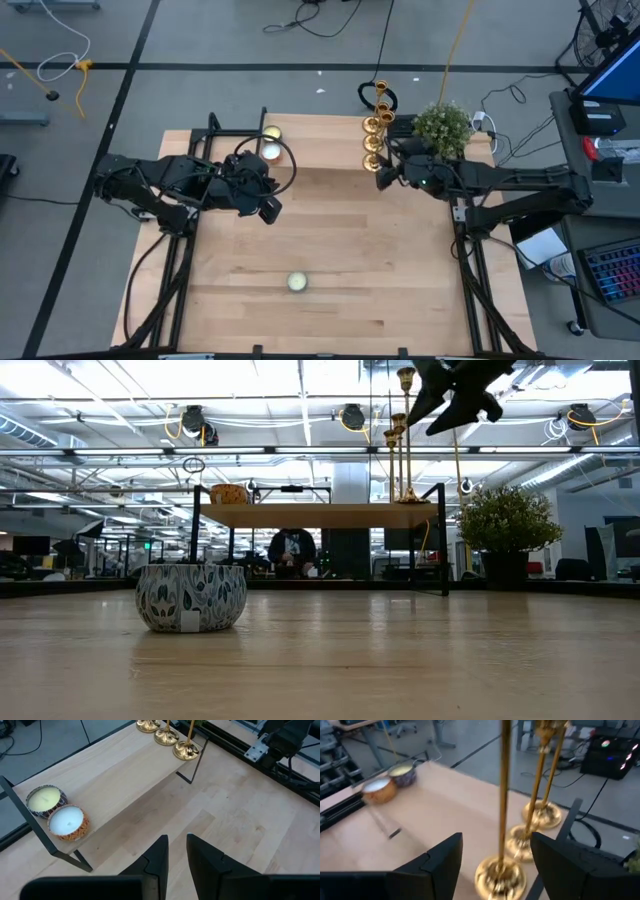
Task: Pick & Place candle stick holders
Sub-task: Put the candle holder aligned with the other candle holder on the shelf
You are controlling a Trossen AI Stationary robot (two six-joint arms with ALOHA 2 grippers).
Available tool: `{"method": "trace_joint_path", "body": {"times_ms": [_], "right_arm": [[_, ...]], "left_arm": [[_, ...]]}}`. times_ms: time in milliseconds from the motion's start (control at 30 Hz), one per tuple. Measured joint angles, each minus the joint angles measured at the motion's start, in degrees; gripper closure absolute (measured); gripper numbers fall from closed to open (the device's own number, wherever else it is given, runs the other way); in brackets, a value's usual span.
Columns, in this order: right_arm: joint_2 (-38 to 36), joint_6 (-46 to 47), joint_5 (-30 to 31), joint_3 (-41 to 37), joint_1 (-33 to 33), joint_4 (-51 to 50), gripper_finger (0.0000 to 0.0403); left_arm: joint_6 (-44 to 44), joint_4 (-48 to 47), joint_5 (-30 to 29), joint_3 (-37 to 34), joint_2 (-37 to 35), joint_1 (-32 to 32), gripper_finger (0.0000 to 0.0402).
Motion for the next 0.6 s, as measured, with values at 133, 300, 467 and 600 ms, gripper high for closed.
{"method": "trace_joint_path", "body": {"times_ms": [133, 300, 467, 600], "right_arm": [[-1.7, 3.9, -4.2, 0.0, 3.3, -6.3, 0.0169], [-4.3, 6.3, -18.4, 0.0, 9.0, -12.6, 0.0169], [-6.4, 6.3, -33.0, 0.0, 12.3, -12.4, 0.0169], [-6.6, 5.0, -39.1, 0.0, 13.1, -12.9, 0.0182]], "left_arm": [[0.0, 0.0, 0.7, 0.0, 0.0, 0.0, 0.0328], [0.9, 0.0, 2.8, 0.0, 0.0, 0.0, 0.0328], [3.6, 0.1, 6.5, 0.0, 0.0, 0.9, 0.0328], [4.7, 0.3, 7.6, 0.0, 0.0, 1.6, 0.0328]]}}
